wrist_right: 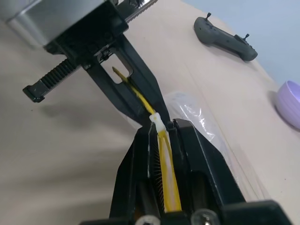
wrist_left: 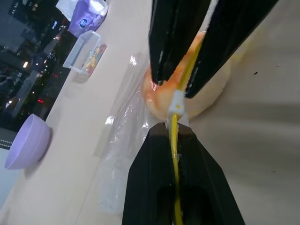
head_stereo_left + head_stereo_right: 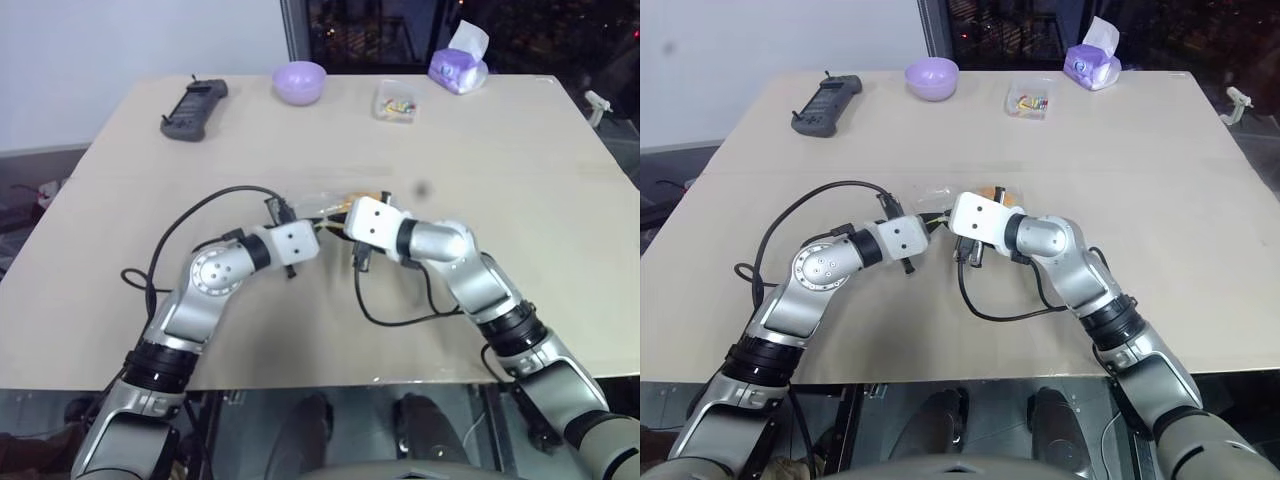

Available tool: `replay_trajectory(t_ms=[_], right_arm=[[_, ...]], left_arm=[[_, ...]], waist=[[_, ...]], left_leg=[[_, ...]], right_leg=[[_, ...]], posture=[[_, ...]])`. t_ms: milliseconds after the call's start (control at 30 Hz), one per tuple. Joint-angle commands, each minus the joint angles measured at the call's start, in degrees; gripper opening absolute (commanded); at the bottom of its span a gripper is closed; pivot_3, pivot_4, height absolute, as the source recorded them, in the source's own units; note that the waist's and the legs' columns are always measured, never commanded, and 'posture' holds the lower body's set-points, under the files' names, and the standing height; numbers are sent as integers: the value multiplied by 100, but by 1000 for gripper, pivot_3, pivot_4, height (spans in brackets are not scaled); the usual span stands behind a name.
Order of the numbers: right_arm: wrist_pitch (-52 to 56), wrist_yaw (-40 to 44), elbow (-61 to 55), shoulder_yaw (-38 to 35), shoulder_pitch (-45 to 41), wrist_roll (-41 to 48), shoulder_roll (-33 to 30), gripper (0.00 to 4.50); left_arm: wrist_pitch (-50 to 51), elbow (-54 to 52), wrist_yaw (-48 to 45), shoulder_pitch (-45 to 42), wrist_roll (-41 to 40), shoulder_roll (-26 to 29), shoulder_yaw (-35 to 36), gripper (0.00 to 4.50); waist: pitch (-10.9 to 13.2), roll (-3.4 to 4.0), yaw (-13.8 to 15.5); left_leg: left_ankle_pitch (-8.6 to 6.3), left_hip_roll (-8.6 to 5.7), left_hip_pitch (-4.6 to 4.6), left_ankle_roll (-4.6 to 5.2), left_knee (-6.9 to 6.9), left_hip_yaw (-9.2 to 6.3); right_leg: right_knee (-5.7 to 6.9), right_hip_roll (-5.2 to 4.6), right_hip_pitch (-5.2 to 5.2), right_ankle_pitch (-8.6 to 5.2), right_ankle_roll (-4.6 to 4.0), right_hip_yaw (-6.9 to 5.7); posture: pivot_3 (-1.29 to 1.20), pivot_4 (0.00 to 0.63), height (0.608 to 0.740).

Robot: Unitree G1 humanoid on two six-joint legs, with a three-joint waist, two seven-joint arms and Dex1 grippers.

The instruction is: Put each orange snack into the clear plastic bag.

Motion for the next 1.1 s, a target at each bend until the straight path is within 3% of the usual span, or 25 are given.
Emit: replay_trajectory(t_ms=[33, 700, 900, 1100], right_arm=[[-192, -85, 28, 34, -213, -51, 68, 441], [-192, 33, 138, 76, -267, -37, 78, 441], [-250, -74, 82, 56, -241, -106, 66, 2879], [-240, -52, 95, 79, -237, -71, 100, 2879]], left_arm=[[-45, -252, 69, -29, 1, 23, 69, 0], [-62, -300, 62, 12, -13, 37, 80, 0], [-66, -287, 66, -5, -8, 30, 73, 0], [-69, -283, 66, -12, -4, 32, 73, 0]], waist=[[0, 0, -3], [0, 0, -2], [0, 0, -1], [0, 0, -1]], left_leg=[[0, 0, 0, 0, 0, 0], [0, 0, -1, 0, 0, 0], [0, 0, -1, 0, 0, 0], [0, 0, 0, 0, 0, 0]], right_leg=[[0, 0, 0, 0, 0, 0], [2, 0, -2, 0, 0, 1], [2, 0, -2, 0, 0, 1], [2, 0, -2, 0, 0, 1]], posture=[[0, 150, 718], [0, 150, 718], [0, 150, 718], [0, 150, 718]])
